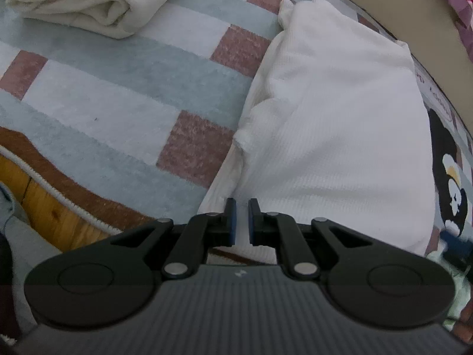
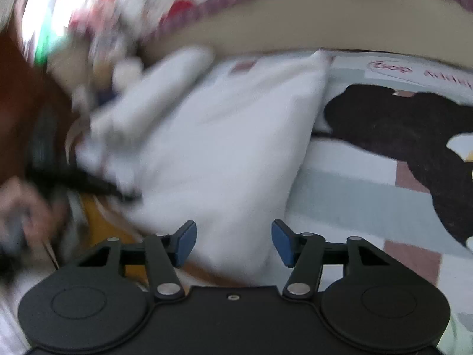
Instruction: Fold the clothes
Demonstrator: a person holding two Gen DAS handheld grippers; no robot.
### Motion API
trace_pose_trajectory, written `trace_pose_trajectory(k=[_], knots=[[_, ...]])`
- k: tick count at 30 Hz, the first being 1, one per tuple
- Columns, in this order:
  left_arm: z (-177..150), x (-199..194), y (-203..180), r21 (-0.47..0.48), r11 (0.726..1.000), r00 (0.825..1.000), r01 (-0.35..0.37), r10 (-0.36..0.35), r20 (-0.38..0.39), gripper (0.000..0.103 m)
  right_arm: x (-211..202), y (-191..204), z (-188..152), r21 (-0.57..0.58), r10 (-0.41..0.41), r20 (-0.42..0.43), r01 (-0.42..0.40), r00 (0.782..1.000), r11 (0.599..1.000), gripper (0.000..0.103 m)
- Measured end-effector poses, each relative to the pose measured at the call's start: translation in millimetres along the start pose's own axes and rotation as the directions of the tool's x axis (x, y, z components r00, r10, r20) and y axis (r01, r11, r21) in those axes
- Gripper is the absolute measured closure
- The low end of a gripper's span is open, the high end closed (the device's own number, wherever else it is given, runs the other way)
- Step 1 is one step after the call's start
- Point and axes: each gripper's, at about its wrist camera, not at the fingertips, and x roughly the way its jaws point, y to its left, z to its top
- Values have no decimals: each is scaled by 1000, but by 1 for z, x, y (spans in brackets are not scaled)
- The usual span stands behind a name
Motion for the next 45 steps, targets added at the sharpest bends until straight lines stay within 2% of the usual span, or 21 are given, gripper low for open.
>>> trace_pose_trajectory(k=[2, 4, 5, 6, 8, 11, 15, 17, 18, 19, 20, 22, 25, 26, 28, 32, 33, 37, 40, 43, 45], knots=[[1, -4, 0, -8, 1000, 1000, 4, -4, -2, 94, 8, -15, 12, 118, 25, 14, -27, 1000, 993, 39], [1, -9, 1, -28, 999, 999, 32, -32, 3, 84, 25, -34, 15, 246, 72, -17, -66, 997, 967, 39], [2, -12, 1, -38, 998, 999, 50, -50, 6, 74, 34, -39, 14, 288, 81, -37, -67, 996, 955, 39], [2, -14, 1, -46, 997, 998, 69, -68, 9, 66, 41, -41, 12, 298, 82, -55, -62, 995, 953, 39], [3, -19, -1, -46, 995, 996, 90, -90, 16, 59, 55, -43, 8, 318, 86, -91, -53, 992, 947, 36], [5, -17, 5, -91, 990, 994, 110, -110, 6, 58, 63, -41, 8, 340, 115, -99, -75, 988, 938, 35], [10, -13, 17, -179, 974, 990, 141, -143, 2, 58, 67, -36, 13, 364, 166, -84, -125, 982, 923, 20], [13, -13, 21, -188, 974, 992, 125, -126, 7, 57, 70, -33, 15, 376, 192, -76, -150, 979, 914, 19], [15, -14, 23, -194, 976, 995, 102, -101, 12, 57, 71, -32, 16, 382, 204, -72, -162, 976, 910, 25], [17, -16, 25, -197, 977, 996, 87, -85, 20, 57, 72, -31, 17, 387, 217, -68, -175, 974, 905, 45], [18, -20, 26, -195, 976, 995, 94, -88, 38, 56, 73, -29, 18, 393, 229, -63, -187, 971, 900, 53], [19, -25, 26, -184, 973, 989, 138, -127, 71, 54, 76, -26, 20, 404, 254, -55, -211, 966, 890, 62], [19, -24, 27, -199, 954, 975, 223, -213, 68, 52, 73, -17, 31, 414, 272, -52, -227, 961, 881, 64], [18, -21, 29, -226, 940, 967, 256, -249, 61, 51, 70, -11, 39, 415, 267, -59, -220, 962, 883, 64], [14, -13, 39, -331, 887, 945, 322, -325, 49, 46, 65, 0, 57, 427, 255, -82, -197, 964, 883, 65], [-1, 3, 60, -552, 699, 862, 454, -501, 74, 45, 60, 20, 91, 451, 241, -104, -170, 965, 876, 65], [-3, 5, 63, -578, 669, 850, 467, -520, 85, 44, 60, 25, 98, 453, 236, -110, -163, 965, 877, 65], [-8, 6, 66, -624, 598, 820, 503, -559, 126, 37, 65, 41, 119, 424, 215, -150, -134, 965, 896, 65], [-12, 7, 68, -660, 512, 773, 550, -610, 172, 30, 69, 44, 129, 429, 213, -169, -123, 962, 895, 65], [-12, 3, 71, -666, 484, 763, 568, -614, 204, 26, 73, 42, 136, 465, 225, -175, -121, 958, 877, 65], [-10, 1, 70, -663, 463, 747, 588, -626, 226, 25, 74, 42, 141, 488, 230, -178, -117, 957, 865, 65]])
